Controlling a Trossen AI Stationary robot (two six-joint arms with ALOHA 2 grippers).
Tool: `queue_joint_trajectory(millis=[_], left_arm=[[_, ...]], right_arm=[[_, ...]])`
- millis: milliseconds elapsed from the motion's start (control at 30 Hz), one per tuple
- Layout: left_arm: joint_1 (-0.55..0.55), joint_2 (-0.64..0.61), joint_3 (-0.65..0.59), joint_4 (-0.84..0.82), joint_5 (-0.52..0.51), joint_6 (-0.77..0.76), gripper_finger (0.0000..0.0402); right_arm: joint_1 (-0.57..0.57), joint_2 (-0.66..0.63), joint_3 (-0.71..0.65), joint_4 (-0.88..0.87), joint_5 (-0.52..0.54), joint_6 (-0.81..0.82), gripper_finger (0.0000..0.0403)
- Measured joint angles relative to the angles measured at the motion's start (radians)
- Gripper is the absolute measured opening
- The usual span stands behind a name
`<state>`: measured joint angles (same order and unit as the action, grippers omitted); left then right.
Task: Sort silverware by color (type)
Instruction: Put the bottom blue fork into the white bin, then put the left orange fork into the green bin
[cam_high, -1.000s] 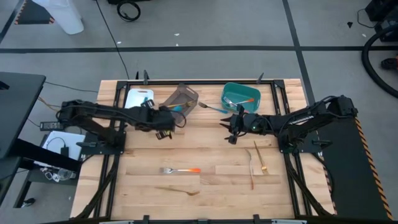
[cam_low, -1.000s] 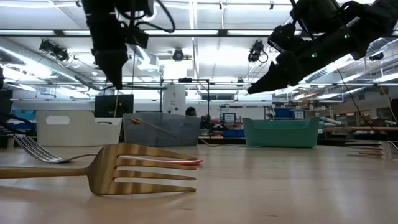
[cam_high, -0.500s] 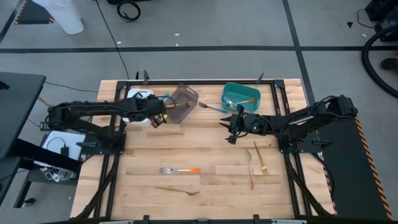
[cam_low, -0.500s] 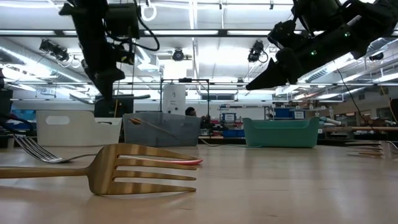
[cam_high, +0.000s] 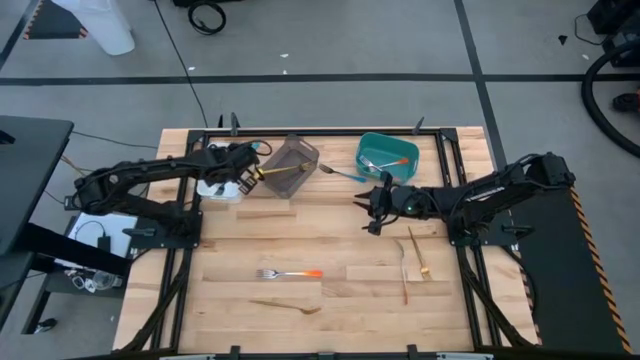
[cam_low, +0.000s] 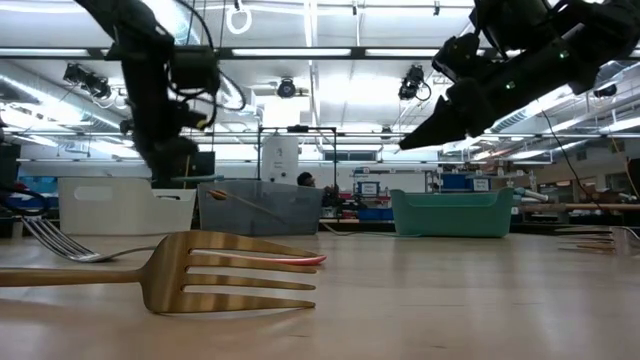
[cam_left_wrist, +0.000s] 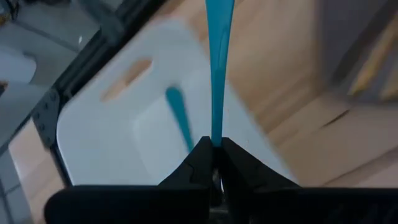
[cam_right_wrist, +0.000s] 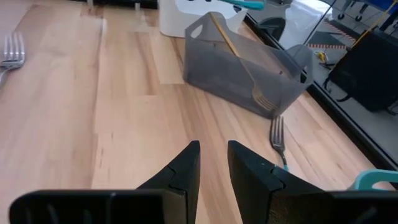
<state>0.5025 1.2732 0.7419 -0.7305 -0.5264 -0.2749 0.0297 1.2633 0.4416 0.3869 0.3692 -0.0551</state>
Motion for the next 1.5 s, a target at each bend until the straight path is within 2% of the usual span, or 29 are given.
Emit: queue_joint_trajectory(millis=[267, 600, 1200, 1500], left_arm=[[0.035, -0.031, -0.075, 0.028, -0.001, -0.010, 0.0025], [0.041, -0.204, -0.136, 0.023, 0.008, -0.068, 0.0025], [0.050, -0.208, -0.179, 0.009, 0.065, -0.099, 0.0026], [0.073, -0.207, -0.179, 0.007, 0.080, -0.106, 0.0081]], right_arm=[[0.034, 0.000, 0.000, -0.001, 0.030, 0.011, 0.0093], [0.050, 0.000, 0.000, -0.010, 0.055, 0.026, 0.0093], [0.055, 0.000, 0.000, -0.007, 0.056, 0.021, 0.0093], [0.055, 0.000, 0.000, -0.007, 0.056, 0.019, 0.0093]])
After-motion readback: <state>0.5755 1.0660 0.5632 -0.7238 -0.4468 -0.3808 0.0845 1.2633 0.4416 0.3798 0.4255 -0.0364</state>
